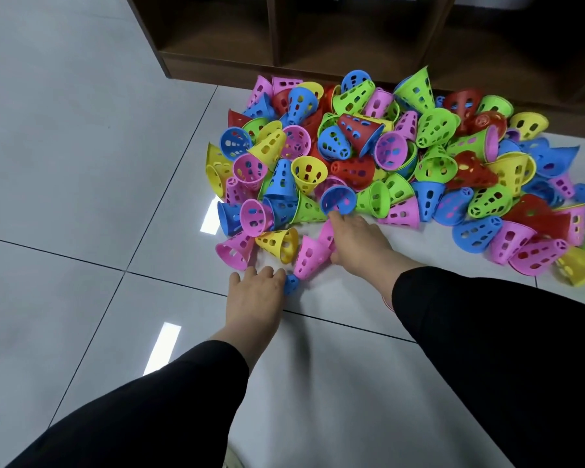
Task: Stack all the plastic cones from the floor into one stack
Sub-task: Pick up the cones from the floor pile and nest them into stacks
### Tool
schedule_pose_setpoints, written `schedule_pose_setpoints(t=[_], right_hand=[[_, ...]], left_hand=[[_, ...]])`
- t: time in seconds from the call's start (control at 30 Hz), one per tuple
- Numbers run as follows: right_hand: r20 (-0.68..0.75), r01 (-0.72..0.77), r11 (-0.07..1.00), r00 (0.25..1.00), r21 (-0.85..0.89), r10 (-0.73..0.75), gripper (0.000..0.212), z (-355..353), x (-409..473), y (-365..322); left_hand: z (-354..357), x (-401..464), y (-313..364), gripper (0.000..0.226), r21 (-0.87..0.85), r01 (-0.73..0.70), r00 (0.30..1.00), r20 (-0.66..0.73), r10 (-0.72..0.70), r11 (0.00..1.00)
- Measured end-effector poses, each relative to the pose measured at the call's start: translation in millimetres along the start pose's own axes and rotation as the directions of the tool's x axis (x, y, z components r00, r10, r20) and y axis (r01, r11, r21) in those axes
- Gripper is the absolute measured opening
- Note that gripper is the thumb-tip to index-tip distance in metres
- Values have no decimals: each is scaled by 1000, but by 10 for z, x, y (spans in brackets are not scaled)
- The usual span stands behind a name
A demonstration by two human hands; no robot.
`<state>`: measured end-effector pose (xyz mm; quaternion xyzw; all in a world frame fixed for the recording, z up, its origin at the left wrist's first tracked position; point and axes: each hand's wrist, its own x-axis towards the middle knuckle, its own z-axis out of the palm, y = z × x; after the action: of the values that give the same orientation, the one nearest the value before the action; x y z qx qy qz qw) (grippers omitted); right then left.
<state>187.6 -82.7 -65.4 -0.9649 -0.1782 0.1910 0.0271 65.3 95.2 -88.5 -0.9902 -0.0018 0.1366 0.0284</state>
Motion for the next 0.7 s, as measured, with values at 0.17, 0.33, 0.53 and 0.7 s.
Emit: schedule_pose_setpoints(t=[0.17,0.33,0.53,0.7], right_hand=[[-32,17,995,999,95,-14,67,-221,-87,212],[-147,4,976,989,219,29,76,-453,-269,496],[-177,-62,963,978,264,112,77,-889,-847,1203],[-91,-133,957,983,259,161,58,-987,-1458,1549]], left_hand=[[15,-21,-22,35,-19,19,998,62,-17,1000],[-120,-95,-142,35,40,-35,997,-62,38,999],[-608,-34,27,47,-317,-15,992,-123,-25,948],[-950,67,807,57,-860,17,1000,21,3,509]])
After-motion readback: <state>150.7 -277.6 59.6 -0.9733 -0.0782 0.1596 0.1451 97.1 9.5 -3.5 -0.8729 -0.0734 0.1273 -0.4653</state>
